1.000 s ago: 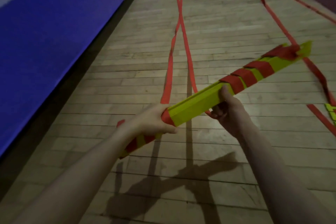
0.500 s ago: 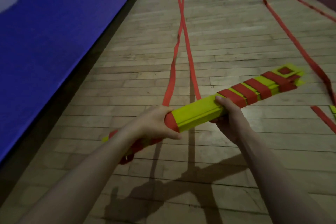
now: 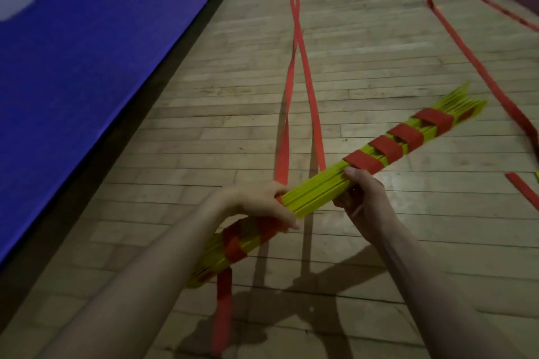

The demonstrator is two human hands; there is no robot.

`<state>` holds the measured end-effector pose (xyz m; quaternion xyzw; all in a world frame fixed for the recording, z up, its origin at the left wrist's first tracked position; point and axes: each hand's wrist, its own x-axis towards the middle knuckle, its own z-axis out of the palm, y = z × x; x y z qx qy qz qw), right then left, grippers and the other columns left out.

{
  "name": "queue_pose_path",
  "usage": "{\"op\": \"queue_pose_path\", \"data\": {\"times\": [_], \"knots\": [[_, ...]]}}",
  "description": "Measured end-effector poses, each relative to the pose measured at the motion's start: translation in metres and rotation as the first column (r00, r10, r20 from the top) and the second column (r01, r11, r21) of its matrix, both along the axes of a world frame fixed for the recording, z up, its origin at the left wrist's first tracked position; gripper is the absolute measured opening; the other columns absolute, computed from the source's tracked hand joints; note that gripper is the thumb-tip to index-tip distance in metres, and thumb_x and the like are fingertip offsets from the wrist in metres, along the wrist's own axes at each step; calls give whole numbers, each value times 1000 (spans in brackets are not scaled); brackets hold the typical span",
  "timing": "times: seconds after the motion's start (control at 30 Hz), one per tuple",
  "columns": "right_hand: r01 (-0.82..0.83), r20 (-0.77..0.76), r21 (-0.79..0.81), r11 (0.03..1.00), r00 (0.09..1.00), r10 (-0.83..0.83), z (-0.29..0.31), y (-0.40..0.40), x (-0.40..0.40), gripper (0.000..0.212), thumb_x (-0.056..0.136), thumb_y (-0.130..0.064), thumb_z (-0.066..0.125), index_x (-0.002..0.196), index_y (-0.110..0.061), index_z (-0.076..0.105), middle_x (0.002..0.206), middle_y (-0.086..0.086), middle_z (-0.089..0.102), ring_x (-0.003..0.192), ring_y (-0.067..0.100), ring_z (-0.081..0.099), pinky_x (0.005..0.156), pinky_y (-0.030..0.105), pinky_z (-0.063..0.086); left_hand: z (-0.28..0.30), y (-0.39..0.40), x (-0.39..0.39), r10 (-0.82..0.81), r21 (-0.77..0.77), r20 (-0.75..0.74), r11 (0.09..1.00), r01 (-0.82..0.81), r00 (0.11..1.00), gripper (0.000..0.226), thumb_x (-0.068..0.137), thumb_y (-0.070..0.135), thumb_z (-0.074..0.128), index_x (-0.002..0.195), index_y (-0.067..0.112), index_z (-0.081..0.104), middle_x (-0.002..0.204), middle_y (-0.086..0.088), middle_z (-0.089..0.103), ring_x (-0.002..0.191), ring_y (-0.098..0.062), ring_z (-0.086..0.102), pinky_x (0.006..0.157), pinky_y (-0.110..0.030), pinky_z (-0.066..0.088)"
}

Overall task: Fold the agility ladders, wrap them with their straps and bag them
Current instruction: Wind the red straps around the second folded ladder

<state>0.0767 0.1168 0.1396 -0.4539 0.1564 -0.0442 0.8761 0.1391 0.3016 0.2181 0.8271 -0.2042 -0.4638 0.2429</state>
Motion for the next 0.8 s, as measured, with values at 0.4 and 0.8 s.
{"op": "queue_pose_path", "data": {"times": [0.4,0.8], "knots": [[-18,-226,-163,987,974,-20,10,3,4,24,82,-23,72,85,-8,54,59,1,36,45,13,36,43,27,28,-35,-1,-21,-40,15,740,999,43,672,61,80,39,71,130,26,40,108,-2,53,100,-21,55,83,-38,51],[-83,-58,-30,996,995,81,6,0,-3,20,73,-26,63,74,-15,47,59,-3,34,43,7,32,41,20,27,0,5,4,220,-520,102,843,-137,970,34,99,5,43,125,21,59,120,10,65,112,-1,59,87,-18,50]]}}
